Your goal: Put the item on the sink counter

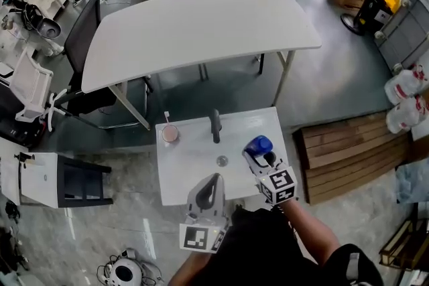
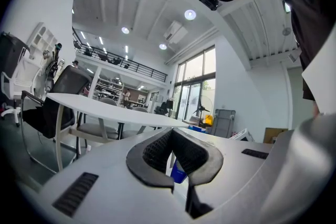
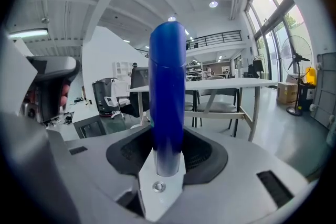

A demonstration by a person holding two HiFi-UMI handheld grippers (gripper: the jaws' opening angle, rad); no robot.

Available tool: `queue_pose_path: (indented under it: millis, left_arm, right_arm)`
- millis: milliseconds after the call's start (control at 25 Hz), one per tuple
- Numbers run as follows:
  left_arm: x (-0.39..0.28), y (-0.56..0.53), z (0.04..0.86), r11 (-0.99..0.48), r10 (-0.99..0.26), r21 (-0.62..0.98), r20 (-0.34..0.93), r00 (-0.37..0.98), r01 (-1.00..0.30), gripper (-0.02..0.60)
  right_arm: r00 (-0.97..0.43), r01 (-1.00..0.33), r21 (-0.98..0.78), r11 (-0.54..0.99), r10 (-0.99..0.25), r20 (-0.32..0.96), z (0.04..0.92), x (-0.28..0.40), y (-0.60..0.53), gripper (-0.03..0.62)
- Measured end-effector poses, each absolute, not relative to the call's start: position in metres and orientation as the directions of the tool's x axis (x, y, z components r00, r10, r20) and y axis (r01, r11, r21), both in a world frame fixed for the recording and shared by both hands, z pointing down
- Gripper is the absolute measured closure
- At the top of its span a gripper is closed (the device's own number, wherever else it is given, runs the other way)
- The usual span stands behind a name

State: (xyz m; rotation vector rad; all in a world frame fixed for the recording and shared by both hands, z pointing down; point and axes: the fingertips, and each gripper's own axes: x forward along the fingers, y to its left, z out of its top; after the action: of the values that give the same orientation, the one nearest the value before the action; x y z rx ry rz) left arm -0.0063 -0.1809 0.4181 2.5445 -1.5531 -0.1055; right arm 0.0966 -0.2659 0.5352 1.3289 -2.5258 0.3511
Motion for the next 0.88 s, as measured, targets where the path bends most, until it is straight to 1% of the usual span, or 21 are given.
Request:
queue_pose_path:
  millis: [80, 240, 880]
  left_arm:
    - [-0.005, -0.187, 0.421, -0.446, -0.89, 0.168, 0.023, 0.456, -0.879, 0.566]
    - [-0.002, -0.199, 0.419, -0.411, -0.902, 0.238, 0.032, 0.431, -0.88, 0.566]
    - [-0.002, -0.226, 0.434, -0.397, -0.903, 0.237, 0.073, 0.424, -0.887, 0.565]
  right_arm:
    - [-0.542, -0.83, -0.088, 0.551, -0.759, 0.36, 0.549, 0.097, -0.28, 0.425]
    - [-0.538, -0.829, -0.074, 0.554, -0.754, 0.377, 0.572, 0.098, -0.304, 0.425]
    - [-0.489, -0.842, -0.018, 0.539, -0.75, 0.445, 0.657, 0.101, -0.387, 0.425]
